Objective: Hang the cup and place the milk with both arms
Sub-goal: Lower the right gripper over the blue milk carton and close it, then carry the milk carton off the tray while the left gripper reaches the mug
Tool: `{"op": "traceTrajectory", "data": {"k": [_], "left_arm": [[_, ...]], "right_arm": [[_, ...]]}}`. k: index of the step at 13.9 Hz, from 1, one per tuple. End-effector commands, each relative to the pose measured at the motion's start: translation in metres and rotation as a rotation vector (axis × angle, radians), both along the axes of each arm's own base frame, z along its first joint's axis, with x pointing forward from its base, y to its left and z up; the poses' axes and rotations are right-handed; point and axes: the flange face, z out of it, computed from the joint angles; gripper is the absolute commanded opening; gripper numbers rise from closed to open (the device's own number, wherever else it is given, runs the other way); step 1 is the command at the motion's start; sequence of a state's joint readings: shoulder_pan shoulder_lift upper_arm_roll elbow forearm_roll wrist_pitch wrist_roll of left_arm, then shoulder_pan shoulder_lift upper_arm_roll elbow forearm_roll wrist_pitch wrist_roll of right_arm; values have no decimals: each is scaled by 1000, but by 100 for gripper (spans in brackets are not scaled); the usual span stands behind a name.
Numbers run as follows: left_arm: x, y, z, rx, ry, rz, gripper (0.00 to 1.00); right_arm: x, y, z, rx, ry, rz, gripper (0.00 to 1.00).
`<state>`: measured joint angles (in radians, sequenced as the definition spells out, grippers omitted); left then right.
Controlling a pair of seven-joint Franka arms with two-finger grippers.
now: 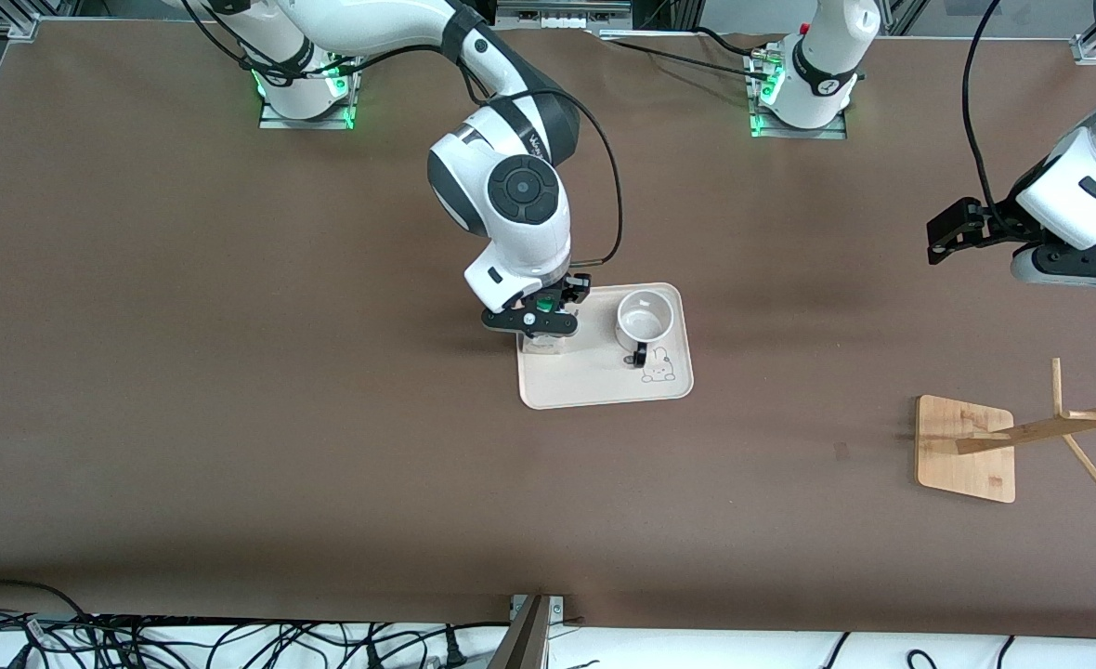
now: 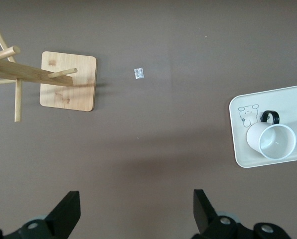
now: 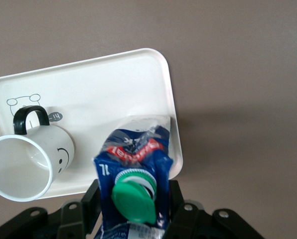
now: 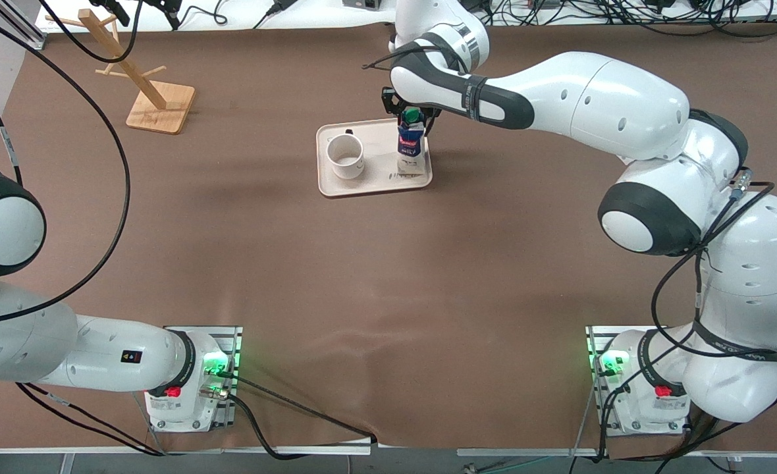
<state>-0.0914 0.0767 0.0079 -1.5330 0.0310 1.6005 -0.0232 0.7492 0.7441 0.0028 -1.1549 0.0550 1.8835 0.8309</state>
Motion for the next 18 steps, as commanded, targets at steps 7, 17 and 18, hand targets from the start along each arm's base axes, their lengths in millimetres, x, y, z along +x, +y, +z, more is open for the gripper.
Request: {"op": "traceTrajectory", "data": {"k": [7, 17, 18], "left_arm": [[3, 0, 4, 8, 3, -11, 100], [28, -53, -58, -59, 77, -67, 100], [36, -62, -71, -122, 72, -57, 100]], "right_arm": [[-2, -11, 24, -46, 36, -2, 49], [66, -182, 103, 12, 97, 154, 50], [72, -211, 102, 23, 102, 180, 50]]}}
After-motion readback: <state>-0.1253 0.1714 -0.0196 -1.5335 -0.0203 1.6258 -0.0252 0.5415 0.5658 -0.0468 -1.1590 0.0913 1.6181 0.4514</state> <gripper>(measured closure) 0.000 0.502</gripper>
